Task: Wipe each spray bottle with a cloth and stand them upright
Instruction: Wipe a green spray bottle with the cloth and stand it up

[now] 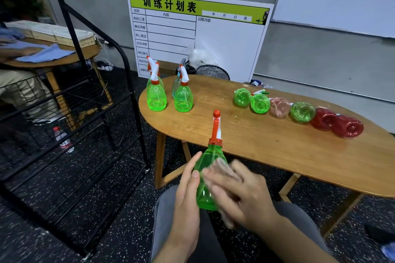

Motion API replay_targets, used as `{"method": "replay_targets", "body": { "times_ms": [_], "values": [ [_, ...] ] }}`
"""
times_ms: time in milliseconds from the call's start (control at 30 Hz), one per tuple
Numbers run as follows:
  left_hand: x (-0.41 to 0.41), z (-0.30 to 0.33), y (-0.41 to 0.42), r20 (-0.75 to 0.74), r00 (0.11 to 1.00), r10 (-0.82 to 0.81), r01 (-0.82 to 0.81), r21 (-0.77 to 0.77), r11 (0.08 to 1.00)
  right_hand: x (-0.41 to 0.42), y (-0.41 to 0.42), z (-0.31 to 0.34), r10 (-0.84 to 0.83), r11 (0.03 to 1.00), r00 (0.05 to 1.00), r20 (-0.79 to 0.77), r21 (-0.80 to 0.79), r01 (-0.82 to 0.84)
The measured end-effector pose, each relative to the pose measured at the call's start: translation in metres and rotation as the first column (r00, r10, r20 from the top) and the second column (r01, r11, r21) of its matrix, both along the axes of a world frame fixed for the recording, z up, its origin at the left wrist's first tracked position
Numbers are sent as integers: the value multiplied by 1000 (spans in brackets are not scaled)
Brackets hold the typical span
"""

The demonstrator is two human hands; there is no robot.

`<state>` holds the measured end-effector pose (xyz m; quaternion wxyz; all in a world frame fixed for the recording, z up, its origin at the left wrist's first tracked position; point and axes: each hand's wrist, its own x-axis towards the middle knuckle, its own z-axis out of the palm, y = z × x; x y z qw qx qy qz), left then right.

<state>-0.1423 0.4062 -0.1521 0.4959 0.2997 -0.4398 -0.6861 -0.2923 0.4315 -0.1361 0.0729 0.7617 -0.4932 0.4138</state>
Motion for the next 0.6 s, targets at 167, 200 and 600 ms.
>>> {"method": "replay_targets", "body": {
  "times_ms": [167,200,600],
  "values": [
    [0,2,0,-31,999,-9,9,2,1000,0,14,0,76,984,945,-317,-131,-123],
    [-1,3,1,-22,1000,-12,12,-4,1000,-3,10,4,64,985,953,-297,-135,-108],
    [-1,0,-1,25,1000,5,-4,-7,1000,-1,-4,6,-23,999,999,37,-31,24]
  ]
}}
